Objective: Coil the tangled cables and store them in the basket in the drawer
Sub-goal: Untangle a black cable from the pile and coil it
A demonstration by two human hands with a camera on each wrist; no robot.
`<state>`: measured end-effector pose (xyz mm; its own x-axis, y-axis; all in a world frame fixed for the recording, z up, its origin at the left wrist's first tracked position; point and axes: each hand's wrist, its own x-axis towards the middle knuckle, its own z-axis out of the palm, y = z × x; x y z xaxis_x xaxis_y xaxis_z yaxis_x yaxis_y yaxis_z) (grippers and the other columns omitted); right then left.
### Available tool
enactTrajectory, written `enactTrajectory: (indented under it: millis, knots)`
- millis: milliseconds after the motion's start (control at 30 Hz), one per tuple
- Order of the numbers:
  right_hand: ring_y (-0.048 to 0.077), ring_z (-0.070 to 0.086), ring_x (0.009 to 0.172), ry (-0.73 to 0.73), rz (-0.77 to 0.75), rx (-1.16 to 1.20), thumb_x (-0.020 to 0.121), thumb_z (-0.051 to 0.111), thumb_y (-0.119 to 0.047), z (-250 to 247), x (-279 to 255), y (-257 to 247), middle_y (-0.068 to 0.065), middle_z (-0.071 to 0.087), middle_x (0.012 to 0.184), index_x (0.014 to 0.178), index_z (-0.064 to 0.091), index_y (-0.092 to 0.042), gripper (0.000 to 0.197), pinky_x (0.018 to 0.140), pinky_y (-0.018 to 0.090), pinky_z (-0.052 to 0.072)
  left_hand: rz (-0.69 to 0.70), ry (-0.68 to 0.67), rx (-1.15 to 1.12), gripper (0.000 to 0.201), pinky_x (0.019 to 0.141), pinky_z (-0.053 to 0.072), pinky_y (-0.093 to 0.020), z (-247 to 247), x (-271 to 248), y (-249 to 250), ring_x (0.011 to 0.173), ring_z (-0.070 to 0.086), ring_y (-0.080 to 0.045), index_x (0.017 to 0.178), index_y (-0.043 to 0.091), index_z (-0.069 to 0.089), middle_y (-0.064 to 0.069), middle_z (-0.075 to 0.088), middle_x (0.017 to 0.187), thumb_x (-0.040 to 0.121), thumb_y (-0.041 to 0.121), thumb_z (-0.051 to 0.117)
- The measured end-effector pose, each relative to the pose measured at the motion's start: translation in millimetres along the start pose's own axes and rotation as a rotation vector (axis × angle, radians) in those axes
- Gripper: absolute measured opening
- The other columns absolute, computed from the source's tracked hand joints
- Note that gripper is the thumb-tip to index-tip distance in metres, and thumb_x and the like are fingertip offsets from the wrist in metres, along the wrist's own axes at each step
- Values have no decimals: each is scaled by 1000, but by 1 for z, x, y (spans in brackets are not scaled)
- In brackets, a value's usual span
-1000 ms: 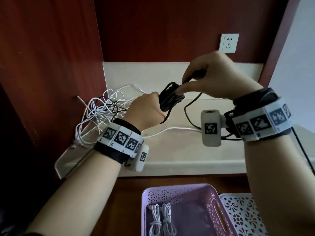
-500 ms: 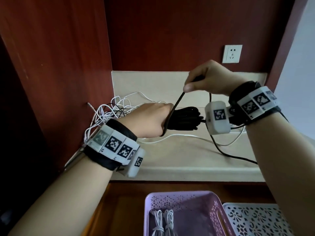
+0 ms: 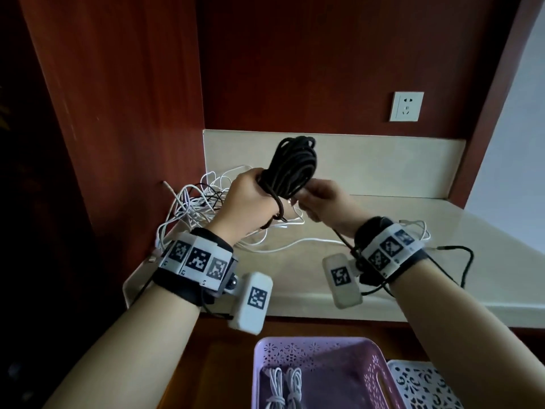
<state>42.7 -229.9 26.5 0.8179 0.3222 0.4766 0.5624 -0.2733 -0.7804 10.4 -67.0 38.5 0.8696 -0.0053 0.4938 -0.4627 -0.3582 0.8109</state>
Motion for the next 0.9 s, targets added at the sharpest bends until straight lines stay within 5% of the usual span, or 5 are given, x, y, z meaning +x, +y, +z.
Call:
enactTrajectory:
  millis: [167, 267, 533, 700, 900]
  knots:
    - [18, 40, 58, 29, -70, -575, 97, 45, -17, 26, -7, -7, 2, 45, 62, 73, 53, -8, 27, 55, 30, 28, -420, 65, -213, 14, 56, 41, -30, -2, 10, 0, 58, 52, -25, 66, -2, 68, -14, 58, 59, 53, -8, 67]
    - [26, 36, 65, 23, -58, -764, 98, 43, -21, 30, -10, -9, 4, 44, 66, 67, 40, -12, 33, 57, 31, 25, -464, 29, -60, 13, 50, 38, -26, -3, 14, -3, 51, 48, -23, 69, -2, 64, -11, 52, 49, 59, -10, 63]
    - [28, 29, 62, -18, -69, -802, 94, 44, -10, 37, -21, -31, 5, 31, 55, 53, 24, -18, 46, 55, 34, 12, -386, -27, 208, 10, 48, 42, -23, -3, 17, -9, 49, 55, -23, 69, 2, 66, -11, 58, 54, 64, -4, 60]
    - [15, 27, 48, 30, -65, -741, 95, 44, -11, 34, -25, -38, 0, 31, 50, 51, 32, -12, 45, 43, 23, 22, -281, -27, 331, 8, 47, 40, -21, -3, 18, -4, 56, 53, -24, 73, 6, 64, -6, 57, 59, 69, 2, 58]
    - [8, 25, 38, 154, 93, -304, 88, 57, -50, 22, -23, -34, -9, 29, 39, 69, 55, 17, 70, 42, 18, 20, 99, 45, 650, 18, 62, 34, -32, 5, 5, 9, 74, 46, -28, 95, 2, 48, -11, 51, 85, 84, 15, 53]
